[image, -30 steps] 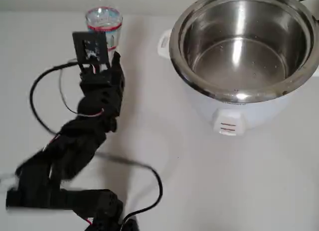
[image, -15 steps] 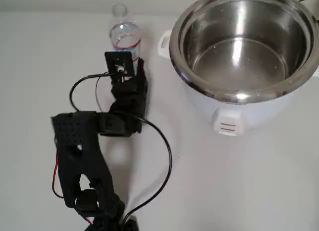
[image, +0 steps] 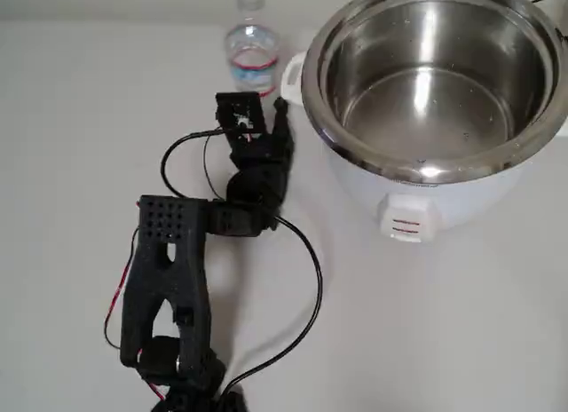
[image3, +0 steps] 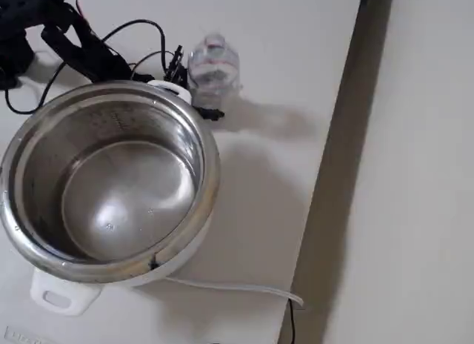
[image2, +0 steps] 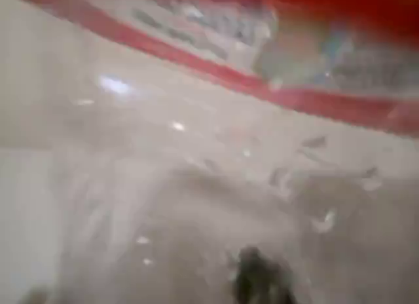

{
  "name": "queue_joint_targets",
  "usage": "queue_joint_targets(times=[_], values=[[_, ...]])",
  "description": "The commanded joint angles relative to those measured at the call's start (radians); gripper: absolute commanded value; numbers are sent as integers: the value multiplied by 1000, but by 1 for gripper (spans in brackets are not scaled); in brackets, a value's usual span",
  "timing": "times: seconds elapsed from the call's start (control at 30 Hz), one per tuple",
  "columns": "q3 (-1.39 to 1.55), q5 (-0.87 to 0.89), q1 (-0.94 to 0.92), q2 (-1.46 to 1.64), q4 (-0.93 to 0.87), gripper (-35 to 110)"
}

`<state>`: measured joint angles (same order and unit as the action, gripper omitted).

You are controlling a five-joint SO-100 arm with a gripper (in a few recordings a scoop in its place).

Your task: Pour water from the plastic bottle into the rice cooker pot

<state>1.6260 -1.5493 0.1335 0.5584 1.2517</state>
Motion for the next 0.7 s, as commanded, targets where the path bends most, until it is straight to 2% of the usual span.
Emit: queue_joint_targets(times=[0.0,0.47,0.67], values=[[-2,15,-20,86,31,48],[285,46,35,299,129,48],[549,112,66,471,186,47]])
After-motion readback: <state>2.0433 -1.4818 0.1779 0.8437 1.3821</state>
